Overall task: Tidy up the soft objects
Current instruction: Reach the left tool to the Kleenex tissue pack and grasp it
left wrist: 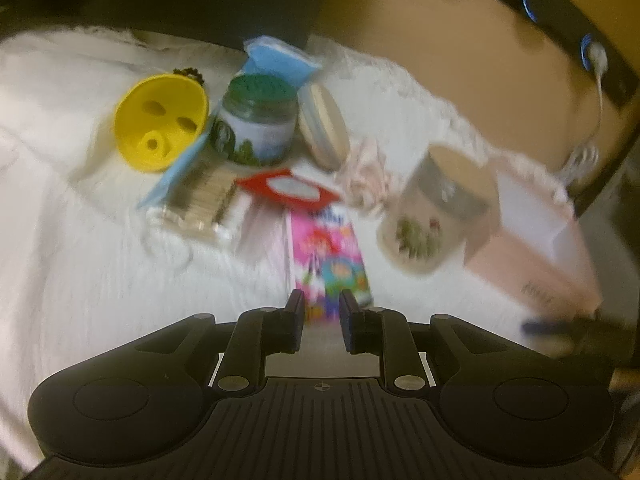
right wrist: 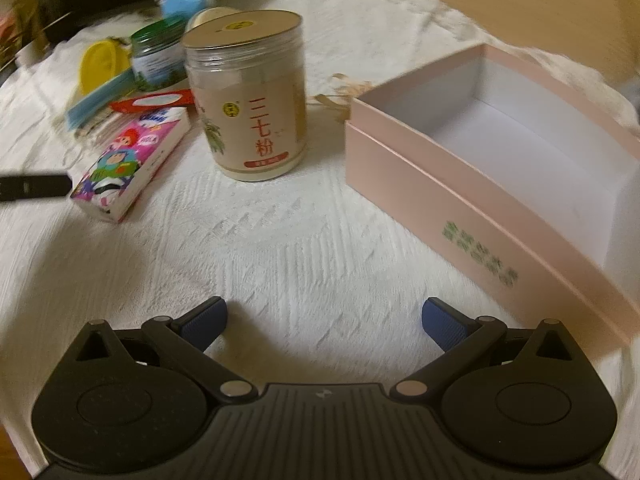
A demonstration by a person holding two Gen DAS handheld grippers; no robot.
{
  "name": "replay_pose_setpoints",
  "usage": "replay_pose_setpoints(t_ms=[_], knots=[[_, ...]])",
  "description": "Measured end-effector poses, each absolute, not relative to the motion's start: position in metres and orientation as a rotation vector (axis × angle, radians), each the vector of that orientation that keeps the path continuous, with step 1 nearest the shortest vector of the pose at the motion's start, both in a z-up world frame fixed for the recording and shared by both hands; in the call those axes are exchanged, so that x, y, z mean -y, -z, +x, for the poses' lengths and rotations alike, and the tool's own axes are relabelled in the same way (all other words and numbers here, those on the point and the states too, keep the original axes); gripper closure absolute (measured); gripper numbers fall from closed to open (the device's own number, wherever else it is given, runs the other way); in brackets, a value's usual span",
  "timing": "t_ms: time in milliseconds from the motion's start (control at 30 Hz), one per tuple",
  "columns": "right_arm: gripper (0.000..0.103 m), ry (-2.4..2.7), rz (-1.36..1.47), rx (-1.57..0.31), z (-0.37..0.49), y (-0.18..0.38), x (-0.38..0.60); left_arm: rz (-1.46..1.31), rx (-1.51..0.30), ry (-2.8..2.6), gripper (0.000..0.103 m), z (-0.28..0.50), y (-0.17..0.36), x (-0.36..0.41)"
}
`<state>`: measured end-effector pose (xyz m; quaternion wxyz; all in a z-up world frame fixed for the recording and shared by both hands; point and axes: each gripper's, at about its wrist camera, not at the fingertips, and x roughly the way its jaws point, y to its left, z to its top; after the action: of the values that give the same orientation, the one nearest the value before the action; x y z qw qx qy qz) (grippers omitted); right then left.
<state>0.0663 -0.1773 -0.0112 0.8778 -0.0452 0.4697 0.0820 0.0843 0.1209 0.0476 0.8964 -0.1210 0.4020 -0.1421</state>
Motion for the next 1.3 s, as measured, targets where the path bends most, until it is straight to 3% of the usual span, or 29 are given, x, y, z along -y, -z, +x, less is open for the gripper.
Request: replay_pose_setpoints(t_ms=[167, 533, 733, 933, 1167, 1300], knots=[[0.000, -0.133, -0.074, -1.000, 0.066, 0.004, 0.170, -0.236, -0.796, 0.341, 0.082, 0.121, -0.061, -0.110], [0.000, -0.004, -0.048, -0.812, 0.038, -0.032, 0.169, 0.156, -0.809, 0.356, 0.079, 0.132, -0.027, -0.030], [0.000, 0.042, -0.055, -0.769, 0.031, -0.035, 0.175, 0.135, -0.869, 0.465, 0.078, 0.134, -0.019, -0.029], [0.000, 0.029, -0.101, -0.713, 0.026, -0.045, 0.173, 0.133, -0.675, 0.326, 0.078, 0.116, -0.043, -0.056], [0.000, -0.022, -0.077, -0.716, 0.028, -0.044, 0.173, -0.062, -0.772, 0.338, 0.078, 0.137, -0.029, -0.090], [0.000, -0.035, -0.046, -0.714, 0.025, -0.040, 0.179, -0.014, -0.767, 0.394, 0.078, 0.135, -0.027, -0.079]])
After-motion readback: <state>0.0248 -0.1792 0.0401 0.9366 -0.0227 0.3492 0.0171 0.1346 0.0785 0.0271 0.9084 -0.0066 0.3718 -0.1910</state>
